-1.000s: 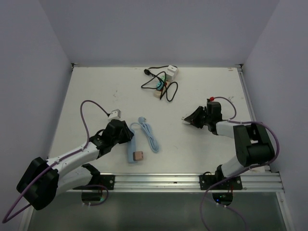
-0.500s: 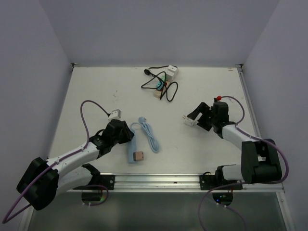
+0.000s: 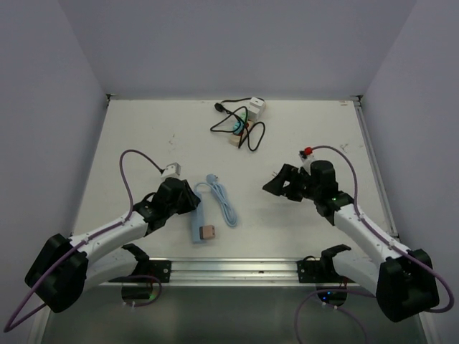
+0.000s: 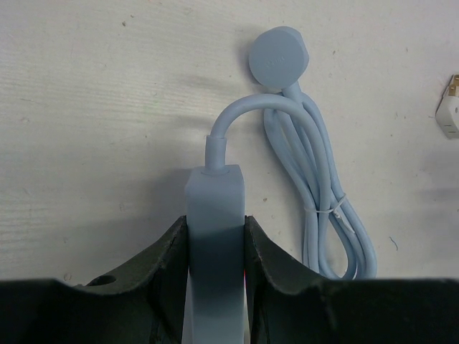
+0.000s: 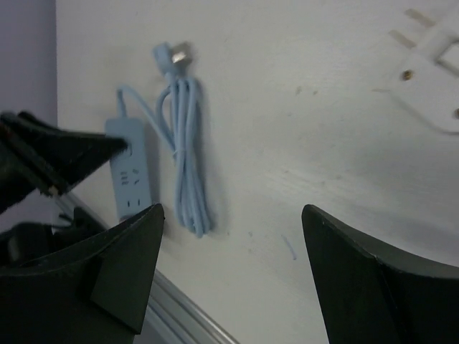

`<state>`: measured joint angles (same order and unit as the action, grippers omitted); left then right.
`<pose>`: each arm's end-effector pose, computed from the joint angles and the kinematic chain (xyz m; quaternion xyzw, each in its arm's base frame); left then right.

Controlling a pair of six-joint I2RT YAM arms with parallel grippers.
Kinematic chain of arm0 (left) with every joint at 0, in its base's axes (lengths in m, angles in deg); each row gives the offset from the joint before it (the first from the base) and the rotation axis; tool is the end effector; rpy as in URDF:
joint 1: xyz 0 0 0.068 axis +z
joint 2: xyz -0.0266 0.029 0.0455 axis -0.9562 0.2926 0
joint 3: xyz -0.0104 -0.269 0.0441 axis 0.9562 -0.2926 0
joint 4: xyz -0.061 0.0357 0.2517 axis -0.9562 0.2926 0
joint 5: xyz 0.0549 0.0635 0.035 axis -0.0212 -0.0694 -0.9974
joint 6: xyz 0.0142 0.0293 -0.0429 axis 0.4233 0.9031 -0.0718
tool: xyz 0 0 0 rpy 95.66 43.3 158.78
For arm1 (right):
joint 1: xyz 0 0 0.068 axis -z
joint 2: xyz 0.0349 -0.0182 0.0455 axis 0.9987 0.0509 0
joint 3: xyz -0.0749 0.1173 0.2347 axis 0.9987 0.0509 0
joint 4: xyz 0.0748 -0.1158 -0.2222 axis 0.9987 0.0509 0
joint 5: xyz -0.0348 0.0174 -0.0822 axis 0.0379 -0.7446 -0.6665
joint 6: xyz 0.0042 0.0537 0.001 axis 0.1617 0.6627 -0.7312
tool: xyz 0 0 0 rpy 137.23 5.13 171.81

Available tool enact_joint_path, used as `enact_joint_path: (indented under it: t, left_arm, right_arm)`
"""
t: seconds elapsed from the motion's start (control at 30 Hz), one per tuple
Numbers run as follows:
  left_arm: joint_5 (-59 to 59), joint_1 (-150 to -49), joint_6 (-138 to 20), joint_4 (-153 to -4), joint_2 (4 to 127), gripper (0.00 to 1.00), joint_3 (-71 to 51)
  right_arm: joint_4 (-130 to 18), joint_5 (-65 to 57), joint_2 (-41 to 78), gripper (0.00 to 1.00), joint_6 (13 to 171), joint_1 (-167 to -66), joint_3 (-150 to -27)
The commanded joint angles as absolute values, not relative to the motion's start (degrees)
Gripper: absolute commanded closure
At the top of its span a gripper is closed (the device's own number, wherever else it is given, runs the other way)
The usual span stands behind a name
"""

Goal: Pull the plug off the socket

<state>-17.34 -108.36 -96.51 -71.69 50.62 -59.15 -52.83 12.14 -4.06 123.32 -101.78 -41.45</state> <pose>0.1673 -0.1117 0.1688 -0.1434 0.9007 -0.2173 0.3478 0.2033 0.0679 0.2098 0.0809 0.8639 0.3663 0.3361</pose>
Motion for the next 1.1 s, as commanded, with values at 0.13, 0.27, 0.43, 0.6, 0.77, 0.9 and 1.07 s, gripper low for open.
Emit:
enact_joint_path:
  t: [0.13,0.27,0.43,0.6,0.77,0.9,1.07]
  left_arm:
    - [-16.0,-108.3,-101.1,-75.7,52.2,1.0,-56.9]
    - [-16.7,-108.3,-102.6,-75.7,52.4,1.0,-56.5]
    - [-17.1,-108.2,-104.3,-78.4,53.0,1.0,-56.6]
    - [-17.0,-108.3,-104.8,-78.8,53.3,1.0,-56.9]
    - [-17.5,-108.3,-105.1,-79.3,53.0,1.0,-57.8]
    - [-17.7,-108.3,-104.5,-79.3,53.1,1.0,-58.1]
    - [-18.7,-108.2,-103.4,-78.5,53.0,1.0,-58.4]
  right_arm:
    - [-62.3,9.3,-0.5,0.21,131.5,-122.1,-40.4]
    - [-63.8,5.0,5.8,0.21,132.2,-131.8,-44.0]
    - [-67.1,2.9,14.0,0.21,135.0,-139.7,-48.4]
    - [-69.4,2.3,20.9,0.22,135.7,-144.4,-51.8]
    - [-69.4,2.3,25.2,0.28,135.6,-147.4,-55.7]
    - [-69.4,2.0,27.6,0.4,135.7,-147.9,-56.6]
    - [-67.5,0.1,27.3,0.58,135.0,-147.9,-56.4]
